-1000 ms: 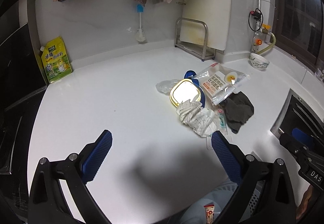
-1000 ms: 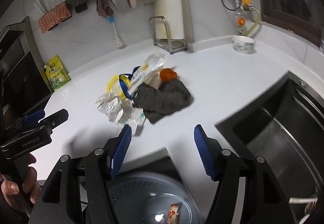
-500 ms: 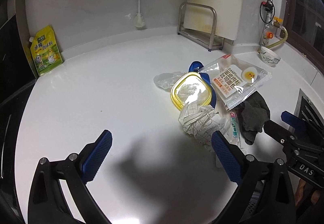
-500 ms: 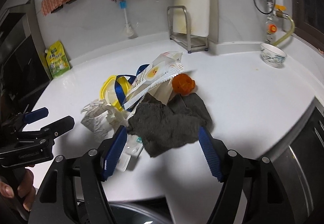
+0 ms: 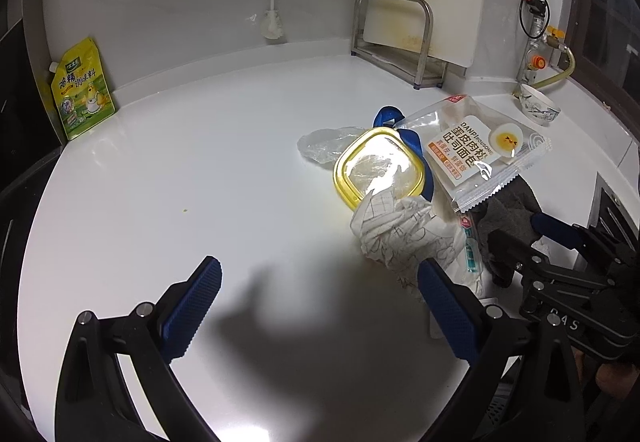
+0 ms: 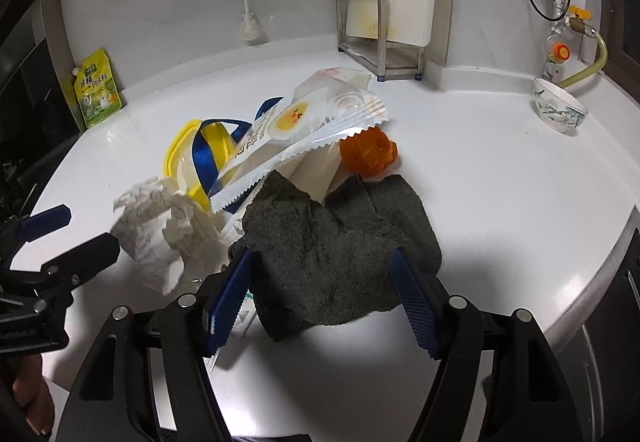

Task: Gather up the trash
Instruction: 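Grasp the dark grey cloth with the right gripper while the left gripper grasps the white tissue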

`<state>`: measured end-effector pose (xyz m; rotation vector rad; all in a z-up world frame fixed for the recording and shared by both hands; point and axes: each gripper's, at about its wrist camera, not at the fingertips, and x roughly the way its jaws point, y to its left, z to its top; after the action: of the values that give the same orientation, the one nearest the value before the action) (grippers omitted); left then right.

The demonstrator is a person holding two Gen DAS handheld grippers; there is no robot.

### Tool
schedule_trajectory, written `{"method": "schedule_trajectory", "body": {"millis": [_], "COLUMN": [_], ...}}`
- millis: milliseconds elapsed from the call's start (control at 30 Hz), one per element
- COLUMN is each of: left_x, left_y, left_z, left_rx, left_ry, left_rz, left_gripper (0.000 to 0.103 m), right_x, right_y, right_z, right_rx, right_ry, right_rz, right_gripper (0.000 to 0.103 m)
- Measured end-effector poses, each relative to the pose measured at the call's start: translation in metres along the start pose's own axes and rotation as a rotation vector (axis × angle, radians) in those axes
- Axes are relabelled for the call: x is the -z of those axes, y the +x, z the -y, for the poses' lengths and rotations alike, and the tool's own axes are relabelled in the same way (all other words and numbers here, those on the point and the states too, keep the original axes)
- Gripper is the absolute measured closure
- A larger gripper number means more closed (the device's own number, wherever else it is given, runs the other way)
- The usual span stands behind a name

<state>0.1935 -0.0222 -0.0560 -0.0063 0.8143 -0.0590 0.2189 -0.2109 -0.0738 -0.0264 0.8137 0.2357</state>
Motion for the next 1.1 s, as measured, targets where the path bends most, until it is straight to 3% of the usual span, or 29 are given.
{"method": "schedule_trajectory", "body": {"millis": [133,200,367,767,1100], "left_x": [0.000,0.000,-0.001,-0.003,-0.014], "left_y": [0.001,0.001,0.001,0.010,0.028], "left_z": [0.001,0.002,0.005,0.021,0.032], "left_rx": [0.004,0.006,0.010,0.006,0.000], "left_ry": [-0.005,-0.005,-0.009,-0.006,-0.020], "left_rz": [-0.003,-0.003,-0.007,-0.012,-0.023], "left_gripper": [0.006,0.006,0.006,0.006,0.006], "right_x": [0.001,0.001,0.004,0.013,0.018], "right_y": [0.000,0.000,-0.007,-0.041,-0.048], "right_z": [0.003,0.003,0.007,0.045,0.051], "right_rx": [-0.018,-0.030,-0.033,-0.024,-0.041], "right_ry": [0.011,0.013,0.031,0.180,0.188], "right_rz": [-0.008,-0.013,-0.002,0.064,0.085], "right_gripper": [0.054,0.072,0.090,0.095,0.095]}}
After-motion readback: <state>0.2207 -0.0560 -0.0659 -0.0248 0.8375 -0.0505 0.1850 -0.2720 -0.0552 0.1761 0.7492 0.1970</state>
